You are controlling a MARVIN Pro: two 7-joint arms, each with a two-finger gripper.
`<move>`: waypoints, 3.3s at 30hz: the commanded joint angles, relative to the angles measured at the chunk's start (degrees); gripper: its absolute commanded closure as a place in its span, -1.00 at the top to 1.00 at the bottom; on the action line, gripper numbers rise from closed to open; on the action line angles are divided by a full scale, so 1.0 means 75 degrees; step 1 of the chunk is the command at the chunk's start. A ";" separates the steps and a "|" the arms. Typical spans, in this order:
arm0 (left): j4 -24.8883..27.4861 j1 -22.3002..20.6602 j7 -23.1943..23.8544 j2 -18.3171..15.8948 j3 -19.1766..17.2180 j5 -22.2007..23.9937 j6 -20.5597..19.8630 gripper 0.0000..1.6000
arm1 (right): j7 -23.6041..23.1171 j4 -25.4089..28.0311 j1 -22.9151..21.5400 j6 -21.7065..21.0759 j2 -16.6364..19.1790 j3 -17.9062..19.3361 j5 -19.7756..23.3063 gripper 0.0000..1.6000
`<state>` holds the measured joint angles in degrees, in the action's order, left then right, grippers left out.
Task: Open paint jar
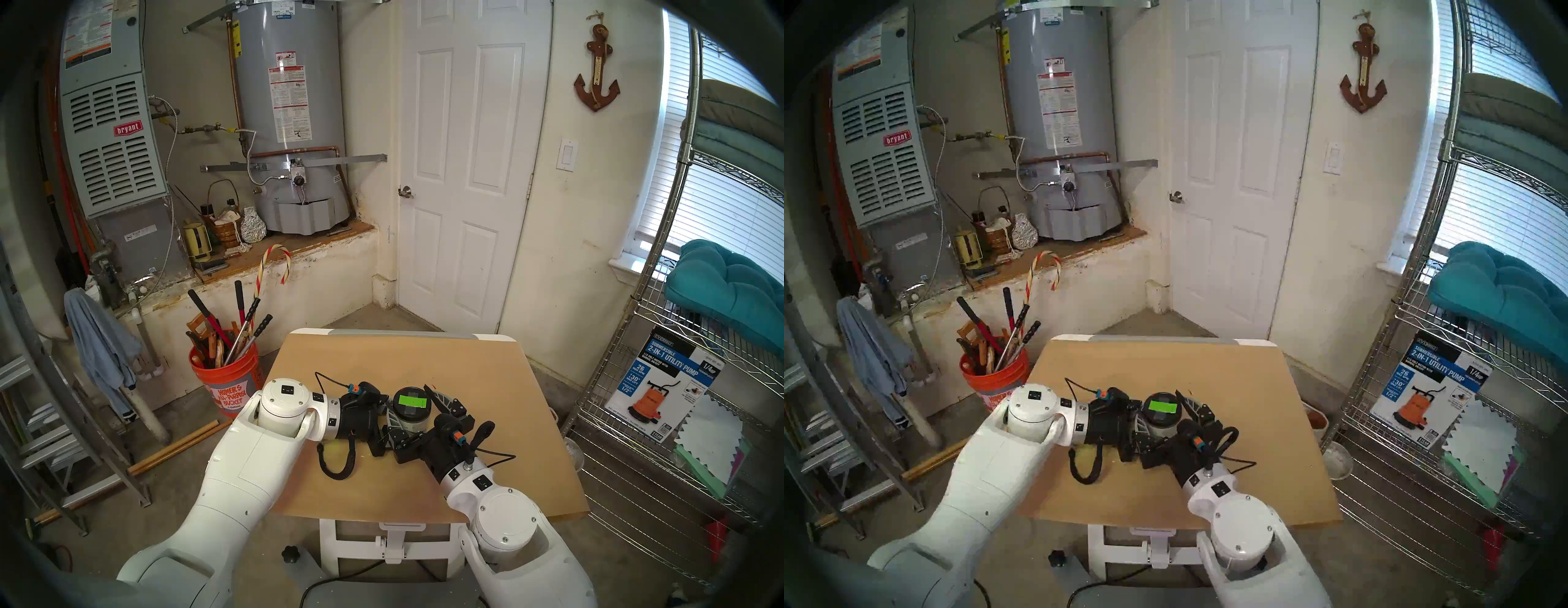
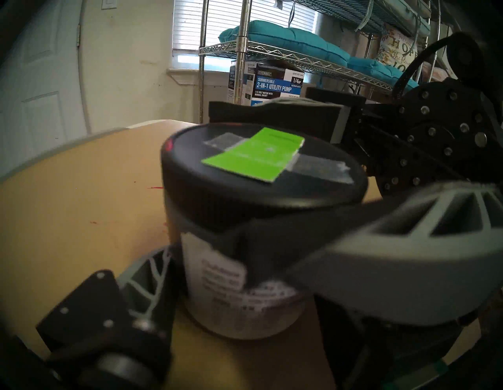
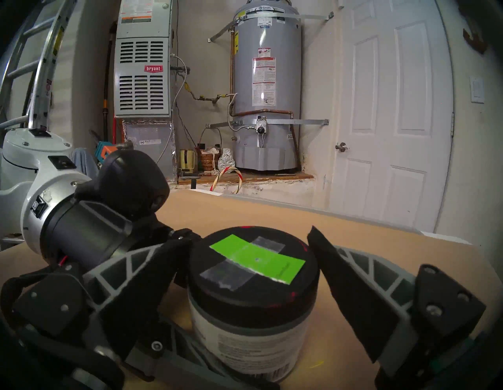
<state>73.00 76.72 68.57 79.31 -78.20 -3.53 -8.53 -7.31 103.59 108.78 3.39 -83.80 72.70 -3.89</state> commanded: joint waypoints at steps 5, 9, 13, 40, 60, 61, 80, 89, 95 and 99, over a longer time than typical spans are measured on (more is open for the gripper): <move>0.0067 -0.0130 0.0040 0.0042 -0.0041 0.0040 -0.0029 -1.00 | 0.0017 0.0019 -0.0219 0.0025 -0.0045 -0.0066 0.0000 0.29; -0.0005 -0.0175 0.0065 0.0042 -0.0063 0.0046 -0.0017 -1.00 | -0.0036 -0.0044 -0.0256 0.0068 0.0005 -0.0035 0.0050 -0.39; -0.0066 -0.0212 0.0109 0.0039 -0.0084 0.0058 -0.0008 -1.00 | -0.0153 -0.0066 -0.0290 0.0083 0.0091 -0.0001 0.0115 -0.50; -0.1668 -0.1356 0.1768 -0.0290 0.0071 0.0189 0.0902 -1.00 | -0.2231 -0.0428 -0.0824 0.0634 0.1147 0.0274 0.0683 -0.98; -0.3109 -0.2494 0.2191 -0.0244 0.0270 0.0349 0.1663 -1.00 | -0.3139 -0.0405 -0.0937 0.0856 0.1544 0.0278 0.0955 -1.00; -0.3169 -0.2537 0.2191 -0.0242 0.0281 0.0360 0.1692 -1.00 | -0.3146 -0.0398 -0.0935 0.0850 0.1550 0.0289 0.0963 -1.00; -0.3678 -0.2880 0.2191 -0.0274 0.0772 0.0911 0.2079 0.67 | -0.3162 -0.0521 -0.1197 0.0632 0.1435 -0.0015 0.0923 -1.00; -0.3472 -0.2624 0.2191 -0.0291 0.0689 0.1299 0.2150 1.00 | -0.2828 -0.0478 -0.1261 0.0300 0.1212 -0.0159 0.0636 -1.00; -0.3103 -0.2292 0.2191 -0.0330 0.0535 0.1367 0.2079 1.00 | -0.2439 -0.0392 -0.1222 0.0189 0.1115 -0.0094 0.0482 -1.00; -0.2598 -0.1900 0.2029 -0.0333 0.0458 0.1313 0.2005 1.00 | -0.2320 -0.0327 -0.1180 0.0103 0.1080 -0.0072 0.0462 -1.00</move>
<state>47.78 59.69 84.79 76.73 -73.27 4.69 7.45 -26.21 99.60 99.46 4.77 -74.17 72.56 -0.27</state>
